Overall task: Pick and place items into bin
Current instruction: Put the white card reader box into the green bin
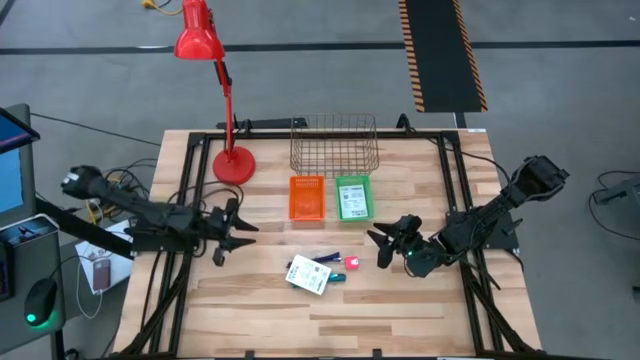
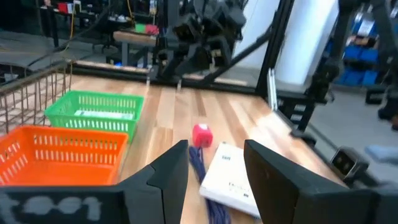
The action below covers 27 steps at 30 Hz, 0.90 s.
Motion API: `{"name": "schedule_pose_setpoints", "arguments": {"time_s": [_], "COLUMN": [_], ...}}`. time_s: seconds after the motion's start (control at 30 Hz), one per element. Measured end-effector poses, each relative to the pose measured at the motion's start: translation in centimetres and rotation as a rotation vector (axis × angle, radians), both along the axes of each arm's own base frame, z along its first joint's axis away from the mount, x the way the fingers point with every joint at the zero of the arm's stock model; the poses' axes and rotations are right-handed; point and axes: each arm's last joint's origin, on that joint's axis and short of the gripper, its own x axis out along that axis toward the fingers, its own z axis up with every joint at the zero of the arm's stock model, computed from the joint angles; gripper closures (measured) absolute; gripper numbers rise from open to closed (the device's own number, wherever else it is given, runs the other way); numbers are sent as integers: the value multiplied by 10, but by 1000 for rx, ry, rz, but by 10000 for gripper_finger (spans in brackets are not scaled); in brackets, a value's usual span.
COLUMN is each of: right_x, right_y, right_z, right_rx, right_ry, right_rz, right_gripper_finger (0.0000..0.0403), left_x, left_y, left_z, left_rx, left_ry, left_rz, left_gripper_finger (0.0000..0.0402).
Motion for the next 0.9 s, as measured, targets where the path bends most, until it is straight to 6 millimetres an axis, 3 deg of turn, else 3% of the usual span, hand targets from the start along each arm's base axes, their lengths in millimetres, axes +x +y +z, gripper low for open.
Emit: {"name": "schedule_pose_setpoints", "arguments": {"time_s": [0.17,0.63,0.9], "right_x": [0,1,6], "right_y": [0,3,26], "right_z": [0,2,23], "right_rx": [3,-27,-210], "right_ry": [2,16,-25], "right_rz": [5,61,315], "right_gripper_finger": [241,234,236], "left_x": [9,49,60], "left_y": [-11,-55,-63], "left_z": [-2,16,56], "left_rx": [38,286,271], "left_ry": [69,227,264], "left_rz": [3,-57,-90], "left_gripper_finger": [257,257,259]}}
